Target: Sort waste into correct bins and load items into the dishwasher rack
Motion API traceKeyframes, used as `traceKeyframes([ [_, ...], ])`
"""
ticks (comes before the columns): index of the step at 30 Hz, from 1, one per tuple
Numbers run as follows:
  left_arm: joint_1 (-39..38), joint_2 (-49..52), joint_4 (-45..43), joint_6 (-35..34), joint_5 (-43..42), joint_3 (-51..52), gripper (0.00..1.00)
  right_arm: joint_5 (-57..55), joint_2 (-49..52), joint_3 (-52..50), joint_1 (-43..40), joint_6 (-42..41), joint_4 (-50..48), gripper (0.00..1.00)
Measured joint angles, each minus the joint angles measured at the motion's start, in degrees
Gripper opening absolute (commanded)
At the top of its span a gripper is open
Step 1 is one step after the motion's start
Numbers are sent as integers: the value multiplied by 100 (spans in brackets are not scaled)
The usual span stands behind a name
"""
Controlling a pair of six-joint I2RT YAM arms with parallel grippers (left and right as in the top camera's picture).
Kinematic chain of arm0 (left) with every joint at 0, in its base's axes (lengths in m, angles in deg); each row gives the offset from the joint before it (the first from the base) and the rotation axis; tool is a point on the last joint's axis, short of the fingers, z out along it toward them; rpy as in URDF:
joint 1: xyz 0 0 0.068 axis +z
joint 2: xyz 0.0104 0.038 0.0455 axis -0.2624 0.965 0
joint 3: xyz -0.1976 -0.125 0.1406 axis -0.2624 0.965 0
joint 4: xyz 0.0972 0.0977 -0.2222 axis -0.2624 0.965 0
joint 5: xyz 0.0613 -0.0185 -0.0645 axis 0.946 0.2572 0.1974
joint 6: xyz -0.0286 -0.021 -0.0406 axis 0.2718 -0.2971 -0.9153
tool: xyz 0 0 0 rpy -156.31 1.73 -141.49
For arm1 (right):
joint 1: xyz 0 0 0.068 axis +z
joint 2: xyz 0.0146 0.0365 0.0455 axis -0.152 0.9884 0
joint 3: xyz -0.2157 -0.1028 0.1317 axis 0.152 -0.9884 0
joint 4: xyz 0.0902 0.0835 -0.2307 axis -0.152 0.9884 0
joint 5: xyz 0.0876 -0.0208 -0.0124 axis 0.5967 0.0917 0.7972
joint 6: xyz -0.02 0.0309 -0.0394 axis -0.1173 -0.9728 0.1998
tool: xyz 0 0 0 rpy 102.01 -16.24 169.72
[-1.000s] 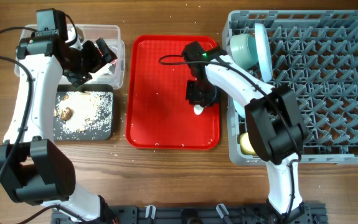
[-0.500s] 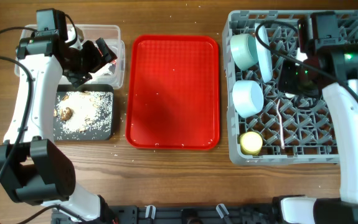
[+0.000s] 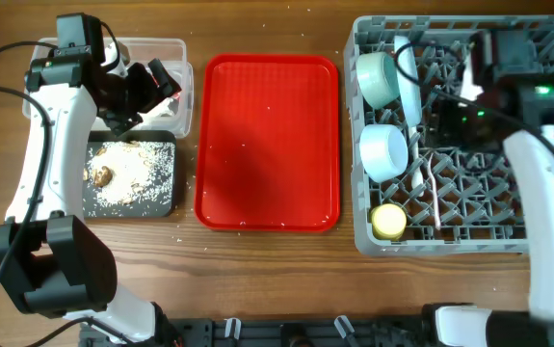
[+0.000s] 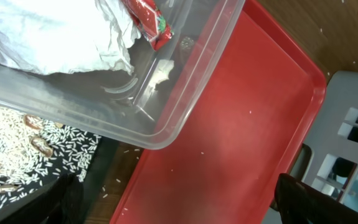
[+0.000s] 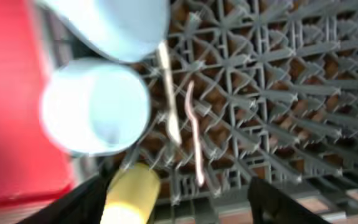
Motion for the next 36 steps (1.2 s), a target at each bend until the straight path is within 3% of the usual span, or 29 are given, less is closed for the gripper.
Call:
traceKeyframes([
  [1, 0, 0, -2, 0, 4, 0, 100, 367, -170, 404, -7, -26, 48, 100],
  [3, 0, 0, -9, 0, 7, 0, 100, 1080, -619, 699, -4, -319, -48, 4],
  [4, 0, 0, -7, 0, 4, 0, 100, 1176, -846, 730, -4, -426, -37, 6],
  [5, 0, 0, -7, 0, 4, 0, 100, 1147, -953, 737, -4, -505, -17, 39],
  [6, 0, 0, -9, 0, 4, 0, 100, 1058, -979, 739, -4, -531, -17, 97],
  [11, -2, 0, -9, 0, 4, 0, 100, 730, -957, 737, -4, -599, 190, 100],
  [15, 0, 0, -7, 0, 7, 0, 100, 304, -1517, 140, -4, -597, -977, 100],
  [18, 0, 0, 0, 0, 7, 0, 100, 380, -2911, -1506, -57, -273, -2835, 100],
  [21, 0, 0, -11, 0, 4, -2, 100, 1014, -4306, -4089, -396, 295, -5351, 100],
  [24, 0, 0, -2, 0, 4, -4, 100, 1521, -5775, -6636, -461, 437, -7130, 100],
  [29, 0, 0, -4, 0, 7, -4, 100, 1714, -7270, -8533, -306, 339, -8164, 100],
  [36, 0, -2, 0, 0, 4, -4, 100, 1578, -8356, -9348, -223, 302, -8244, 100],
])
